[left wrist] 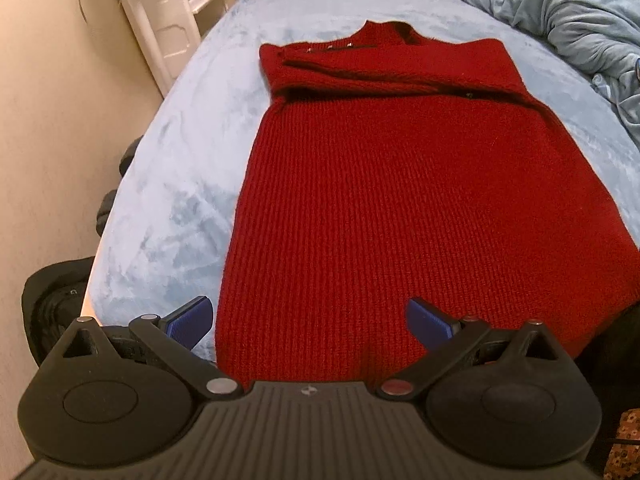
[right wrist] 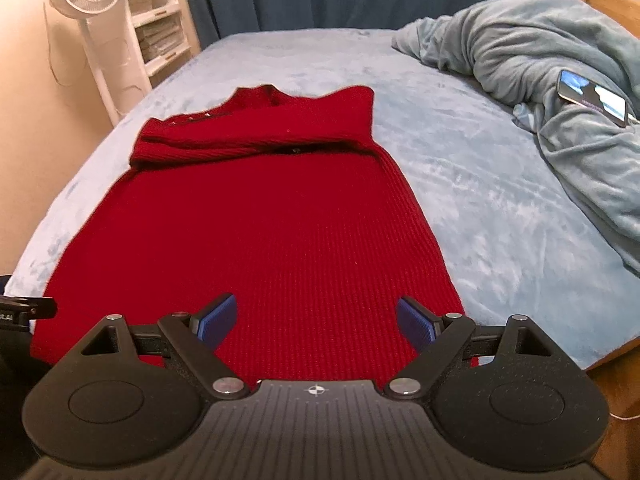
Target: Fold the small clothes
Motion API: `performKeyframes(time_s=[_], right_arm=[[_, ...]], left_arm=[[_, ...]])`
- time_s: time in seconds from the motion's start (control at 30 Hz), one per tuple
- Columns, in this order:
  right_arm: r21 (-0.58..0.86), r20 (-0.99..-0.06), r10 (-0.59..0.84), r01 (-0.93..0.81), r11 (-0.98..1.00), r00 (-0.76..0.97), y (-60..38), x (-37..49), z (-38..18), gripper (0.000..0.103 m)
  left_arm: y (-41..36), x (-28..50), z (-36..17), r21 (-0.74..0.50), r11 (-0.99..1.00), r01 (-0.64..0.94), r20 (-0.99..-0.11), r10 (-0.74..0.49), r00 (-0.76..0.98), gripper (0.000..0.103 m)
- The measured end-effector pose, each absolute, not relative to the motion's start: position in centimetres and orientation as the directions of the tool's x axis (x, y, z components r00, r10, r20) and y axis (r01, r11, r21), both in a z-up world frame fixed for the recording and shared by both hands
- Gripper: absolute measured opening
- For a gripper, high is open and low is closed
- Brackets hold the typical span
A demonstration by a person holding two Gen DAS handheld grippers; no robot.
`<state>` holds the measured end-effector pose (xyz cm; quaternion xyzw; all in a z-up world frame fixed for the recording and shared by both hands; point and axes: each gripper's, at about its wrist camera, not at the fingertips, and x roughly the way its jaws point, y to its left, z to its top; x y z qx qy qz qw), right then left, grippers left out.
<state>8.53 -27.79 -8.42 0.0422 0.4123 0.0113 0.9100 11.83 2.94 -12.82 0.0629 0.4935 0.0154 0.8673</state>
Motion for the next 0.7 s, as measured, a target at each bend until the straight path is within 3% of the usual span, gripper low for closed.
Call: performKeyframes(time_s=[0.4, 0.57, 0.7], right_arm=[[0.044, -0.791, 0.019, 0.025, 0.999, 0.612, -30.8, 11.6, -11.3, 0.091], [-0.008, -0.826, -0.096, 0.158, 0.987, 0.556, -36.3, 15.9, -14.1, 0.092], [0.032, -0.859, -0.083, 0.214, 0.976, 0.504, -39.8, 18.3, -16.7, 0.092]], left_arm=[[4.3, 14.2, -15.8, 0.149, 0.988, 0.026, -0.870, 0.119, 0.478, 0.103], [6.9, 16.2, -18.1, 0.178, 0.984, 0.025, -0.854, 0.142, 0.500, 0.103], [8.6, 17.6, -20.3, 0.169, 0.985, 0.030, -0.873, 0.135, 0.468, 0.103]])
